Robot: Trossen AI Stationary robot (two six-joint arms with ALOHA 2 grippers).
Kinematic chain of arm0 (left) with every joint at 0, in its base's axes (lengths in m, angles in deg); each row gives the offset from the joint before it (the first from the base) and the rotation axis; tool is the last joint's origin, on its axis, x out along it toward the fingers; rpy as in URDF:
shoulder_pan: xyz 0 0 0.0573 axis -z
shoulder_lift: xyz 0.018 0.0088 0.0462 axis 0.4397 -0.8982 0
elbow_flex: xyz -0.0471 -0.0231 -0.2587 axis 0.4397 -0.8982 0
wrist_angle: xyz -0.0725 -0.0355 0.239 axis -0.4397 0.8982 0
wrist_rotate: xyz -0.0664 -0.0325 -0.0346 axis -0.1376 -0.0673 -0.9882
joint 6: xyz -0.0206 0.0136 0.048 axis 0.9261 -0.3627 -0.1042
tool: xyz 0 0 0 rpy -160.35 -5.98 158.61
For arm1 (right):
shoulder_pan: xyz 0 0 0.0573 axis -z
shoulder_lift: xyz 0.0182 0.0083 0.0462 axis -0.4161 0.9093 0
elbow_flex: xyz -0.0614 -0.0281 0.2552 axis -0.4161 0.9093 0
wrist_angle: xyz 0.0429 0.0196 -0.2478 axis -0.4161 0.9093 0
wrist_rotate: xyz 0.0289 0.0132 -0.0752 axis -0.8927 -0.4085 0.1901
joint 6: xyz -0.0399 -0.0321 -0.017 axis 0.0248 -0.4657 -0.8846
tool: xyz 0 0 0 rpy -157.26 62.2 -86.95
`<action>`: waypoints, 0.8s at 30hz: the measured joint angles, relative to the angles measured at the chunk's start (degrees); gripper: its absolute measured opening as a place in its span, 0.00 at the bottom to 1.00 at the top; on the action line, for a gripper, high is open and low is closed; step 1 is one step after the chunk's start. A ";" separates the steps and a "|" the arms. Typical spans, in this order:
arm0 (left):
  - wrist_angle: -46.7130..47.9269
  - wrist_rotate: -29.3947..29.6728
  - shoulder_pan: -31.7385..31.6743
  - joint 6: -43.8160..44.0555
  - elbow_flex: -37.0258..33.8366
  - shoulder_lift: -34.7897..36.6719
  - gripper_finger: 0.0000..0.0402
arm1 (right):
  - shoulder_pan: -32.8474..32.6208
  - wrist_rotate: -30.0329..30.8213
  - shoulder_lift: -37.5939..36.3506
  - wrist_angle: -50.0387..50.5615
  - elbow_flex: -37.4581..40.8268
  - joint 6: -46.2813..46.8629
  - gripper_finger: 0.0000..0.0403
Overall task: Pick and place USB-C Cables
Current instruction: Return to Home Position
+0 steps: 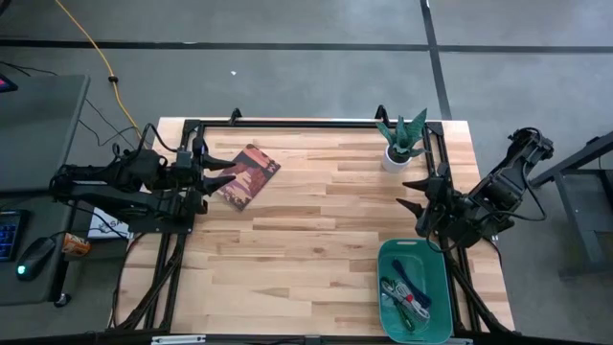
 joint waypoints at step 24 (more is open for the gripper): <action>2.64 1.02 0.00 -0.26 0.00 0.30 0.28 | 0.00 0.62 -0.31 0.00 0.00 -1.13 0.52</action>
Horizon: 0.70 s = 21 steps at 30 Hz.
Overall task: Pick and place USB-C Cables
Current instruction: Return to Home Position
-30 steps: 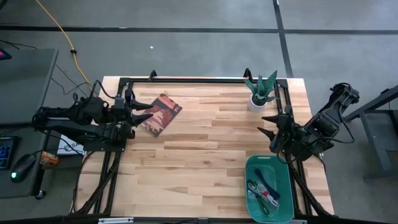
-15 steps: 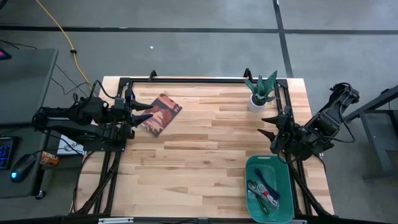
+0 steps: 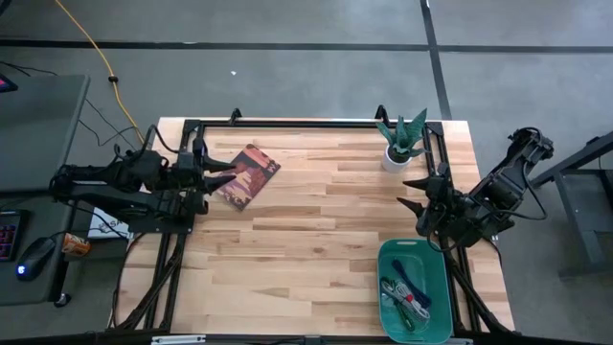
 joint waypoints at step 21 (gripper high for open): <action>-13.30 -0.94 -3.52 6.87 -22.00 17.08 0.00 | 0.00 0.25 0.02 -0.24 0.00 0.48 0.52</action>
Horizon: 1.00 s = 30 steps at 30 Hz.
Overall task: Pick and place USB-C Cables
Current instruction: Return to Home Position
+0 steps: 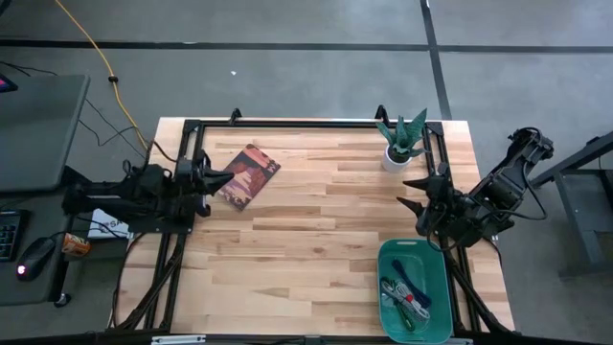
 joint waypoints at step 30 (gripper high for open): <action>-6.63 -5.57 0.28 5.29 -13.85 8.94 0.00 | -0.01 -3.83 0.07 -1.03 0.00 2.54 0.52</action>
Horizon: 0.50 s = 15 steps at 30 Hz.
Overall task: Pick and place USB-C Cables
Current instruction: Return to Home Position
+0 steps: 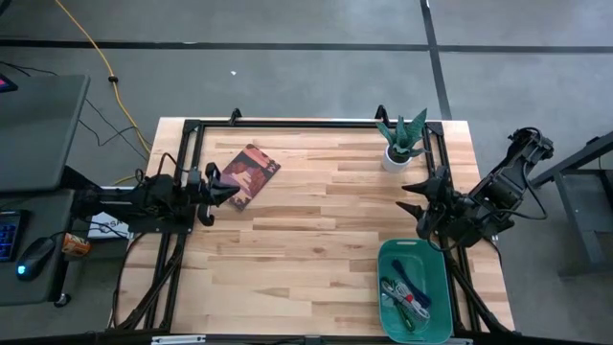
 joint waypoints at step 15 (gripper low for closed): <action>-0.02 3.10 0.00 -2.87 0.00 0.00 0.00 | -0.18 -0.12 -3.80 10.07 3.12 7.01 0.04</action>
